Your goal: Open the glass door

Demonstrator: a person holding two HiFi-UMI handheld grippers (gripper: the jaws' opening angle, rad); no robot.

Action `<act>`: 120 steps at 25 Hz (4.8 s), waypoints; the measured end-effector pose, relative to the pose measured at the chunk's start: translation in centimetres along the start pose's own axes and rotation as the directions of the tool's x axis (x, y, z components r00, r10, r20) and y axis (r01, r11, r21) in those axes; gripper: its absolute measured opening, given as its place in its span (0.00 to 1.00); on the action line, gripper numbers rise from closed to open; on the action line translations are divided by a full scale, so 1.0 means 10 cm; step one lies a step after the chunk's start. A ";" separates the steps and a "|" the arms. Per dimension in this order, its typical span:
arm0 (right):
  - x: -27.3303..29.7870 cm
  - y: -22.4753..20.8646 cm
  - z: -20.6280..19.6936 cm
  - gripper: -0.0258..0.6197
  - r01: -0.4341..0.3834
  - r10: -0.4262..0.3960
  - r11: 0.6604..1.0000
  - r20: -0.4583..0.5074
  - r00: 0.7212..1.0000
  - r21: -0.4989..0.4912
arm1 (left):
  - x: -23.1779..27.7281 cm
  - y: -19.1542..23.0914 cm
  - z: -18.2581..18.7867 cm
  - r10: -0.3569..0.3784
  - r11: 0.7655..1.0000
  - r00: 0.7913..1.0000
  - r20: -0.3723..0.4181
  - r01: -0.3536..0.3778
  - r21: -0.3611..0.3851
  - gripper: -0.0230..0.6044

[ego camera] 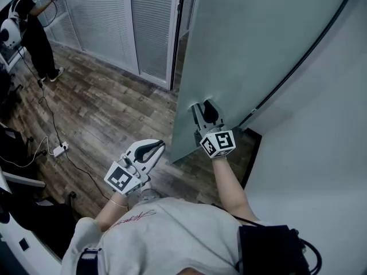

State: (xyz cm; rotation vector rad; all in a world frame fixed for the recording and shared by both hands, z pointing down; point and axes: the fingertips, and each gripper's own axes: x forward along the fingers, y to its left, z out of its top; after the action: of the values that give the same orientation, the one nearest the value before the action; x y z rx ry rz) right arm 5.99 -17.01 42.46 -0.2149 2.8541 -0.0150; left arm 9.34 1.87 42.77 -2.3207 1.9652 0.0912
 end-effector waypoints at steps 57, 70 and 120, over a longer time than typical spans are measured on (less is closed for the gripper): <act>-2.70 -0.09 0.85 0.26 -0.171 0.171 0.985 -0.049 0.984 -0.008 | 0.87 -2.62 0.18 -0.608 0.792 0.794 0.012 0.608 -0.053 0.09; -3.22 -0.27 0.97 0.26 -0.167 0.168 0.986 -0.029 0.985 0.019 | 1.01 -3.04 0.17 -0.632 0.772 0.775 0.030 0.632 -0.065 0.09; -4.36 -0.79 1.36 0.25 -0.145 0.145 0.989 -0.007 0.989 0.043 | 1.46 -3.93 0.18 -0.679 0.731 0.733 0.044 0.680 -0.062 0.09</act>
State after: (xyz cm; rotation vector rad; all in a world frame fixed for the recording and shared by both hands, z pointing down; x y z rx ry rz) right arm 52.34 -18.18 41.64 0.0019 2.8686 -0.0468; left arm 50.55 -5.83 40.87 -2.9074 0.9849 0.1249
